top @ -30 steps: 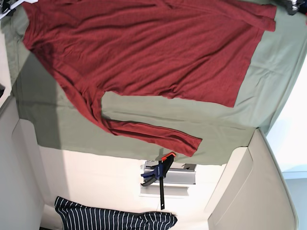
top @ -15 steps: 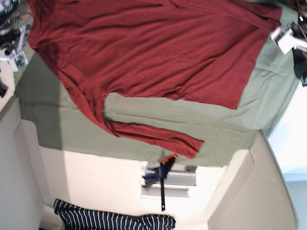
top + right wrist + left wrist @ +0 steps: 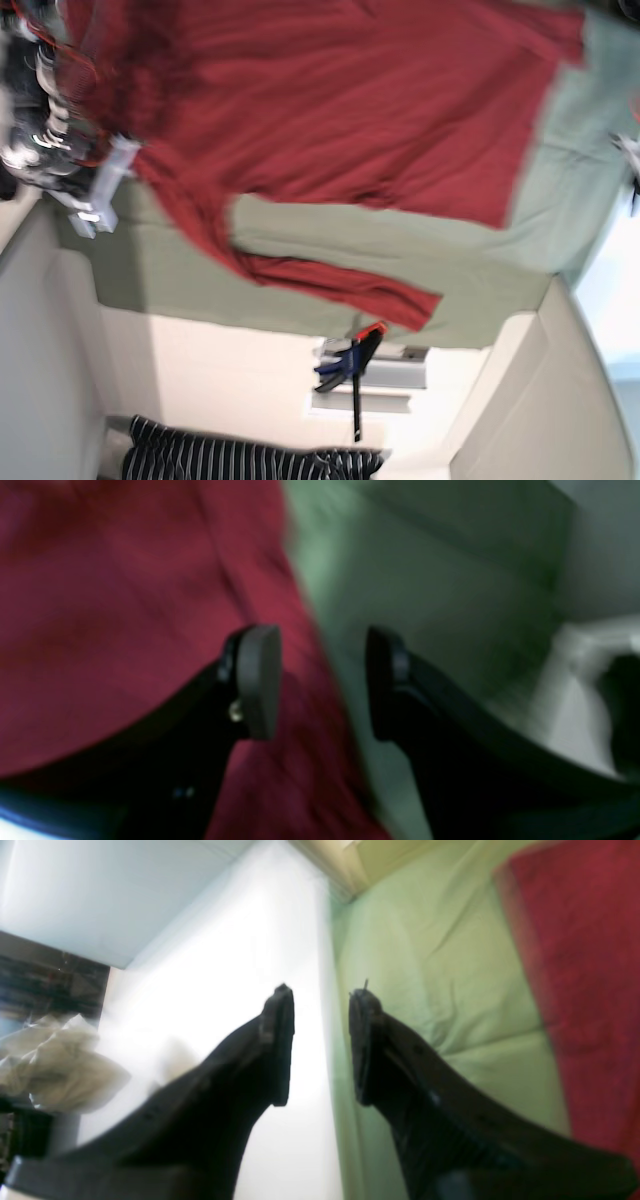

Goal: Fold the T-shirt properly
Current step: 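Lower both grippers onto the shirt's side edges near the sleeve seams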

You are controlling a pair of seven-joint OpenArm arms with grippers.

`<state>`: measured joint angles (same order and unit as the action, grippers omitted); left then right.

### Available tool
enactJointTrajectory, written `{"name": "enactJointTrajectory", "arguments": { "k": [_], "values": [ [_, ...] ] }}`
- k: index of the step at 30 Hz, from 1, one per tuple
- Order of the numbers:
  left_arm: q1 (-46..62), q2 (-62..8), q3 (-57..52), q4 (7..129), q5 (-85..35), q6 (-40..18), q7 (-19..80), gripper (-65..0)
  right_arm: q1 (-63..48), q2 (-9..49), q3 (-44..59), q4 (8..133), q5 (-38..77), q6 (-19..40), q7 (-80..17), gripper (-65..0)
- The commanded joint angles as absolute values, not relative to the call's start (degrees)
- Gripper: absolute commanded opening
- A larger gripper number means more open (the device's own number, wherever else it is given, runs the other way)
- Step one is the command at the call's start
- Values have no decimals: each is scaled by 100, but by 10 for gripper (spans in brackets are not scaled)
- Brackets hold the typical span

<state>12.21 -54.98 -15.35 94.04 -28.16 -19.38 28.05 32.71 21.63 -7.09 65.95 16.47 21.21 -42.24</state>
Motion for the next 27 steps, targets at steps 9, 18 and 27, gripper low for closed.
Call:
{"name": "enactJointTrajectory", "arguments": {
  "k": [9, 18, 27],
  "values": [
    [-696, -5542, -1396, 7402, -5367, -3155, 3210, -429, 4584, 797, -685, 4574, 2235, 2578, -4246, -374],
    [-2805, -4471, 226, 4471, -5468, -3068, 3363, -429, 4727, 250, -685, 4307, 1796, 2576, -4202, -374],
    [-4941, -3813, 270, 1809, -5369, -3068, 3363, -429, 4727, 386, -685, 4307, 1492, 2532, -4200, -374]
  ]
}}
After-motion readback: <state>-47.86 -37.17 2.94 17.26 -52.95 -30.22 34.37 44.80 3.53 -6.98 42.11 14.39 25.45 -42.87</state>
